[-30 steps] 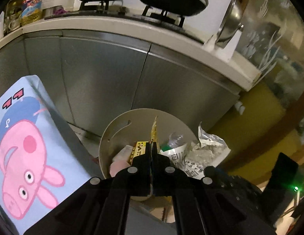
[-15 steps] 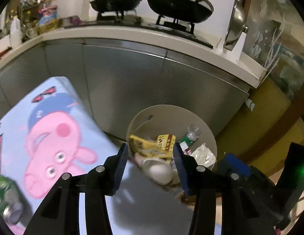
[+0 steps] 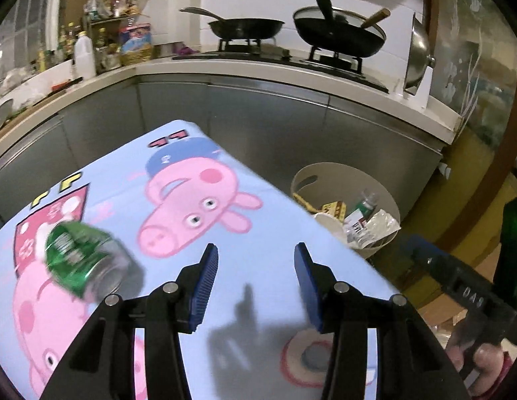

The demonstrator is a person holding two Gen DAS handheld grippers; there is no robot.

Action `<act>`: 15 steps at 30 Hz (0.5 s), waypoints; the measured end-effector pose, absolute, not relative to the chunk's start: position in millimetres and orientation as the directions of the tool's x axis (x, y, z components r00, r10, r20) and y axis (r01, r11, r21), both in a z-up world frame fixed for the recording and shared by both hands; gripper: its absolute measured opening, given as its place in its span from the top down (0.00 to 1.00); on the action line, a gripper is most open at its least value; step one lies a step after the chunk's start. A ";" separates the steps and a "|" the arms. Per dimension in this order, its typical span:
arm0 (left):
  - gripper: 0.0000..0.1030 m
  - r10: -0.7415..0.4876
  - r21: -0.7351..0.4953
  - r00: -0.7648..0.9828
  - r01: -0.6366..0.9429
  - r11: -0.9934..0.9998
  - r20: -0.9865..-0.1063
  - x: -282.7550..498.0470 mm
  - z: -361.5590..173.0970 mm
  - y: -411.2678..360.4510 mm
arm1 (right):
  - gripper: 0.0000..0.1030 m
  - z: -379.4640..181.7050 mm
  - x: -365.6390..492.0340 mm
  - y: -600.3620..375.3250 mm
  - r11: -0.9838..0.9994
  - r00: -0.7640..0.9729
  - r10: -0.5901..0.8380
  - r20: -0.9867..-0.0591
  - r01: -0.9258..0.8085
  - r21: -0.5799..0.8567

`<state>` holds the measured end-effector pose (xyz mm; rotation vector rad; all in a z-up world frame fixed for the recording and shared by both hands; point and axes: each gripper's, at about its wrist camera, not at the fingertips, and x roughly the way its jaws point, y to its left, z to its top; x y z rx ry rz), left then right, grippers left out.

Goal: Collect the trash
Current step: 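Move both tools back over the green can and white tissue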

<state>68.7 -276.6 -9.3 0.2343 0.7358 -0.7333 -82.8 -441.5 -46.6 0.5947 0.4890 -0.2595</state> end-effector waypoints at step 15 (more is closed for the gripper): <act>0.53 -0.481 -0.066 0.567 0.599 0.798 -0.668 68.9 -16.1 -209.1 | 0.60 -31.6 -54.8 -383.6 0.859 0.841 -0.015 -0.541 0.288 0.424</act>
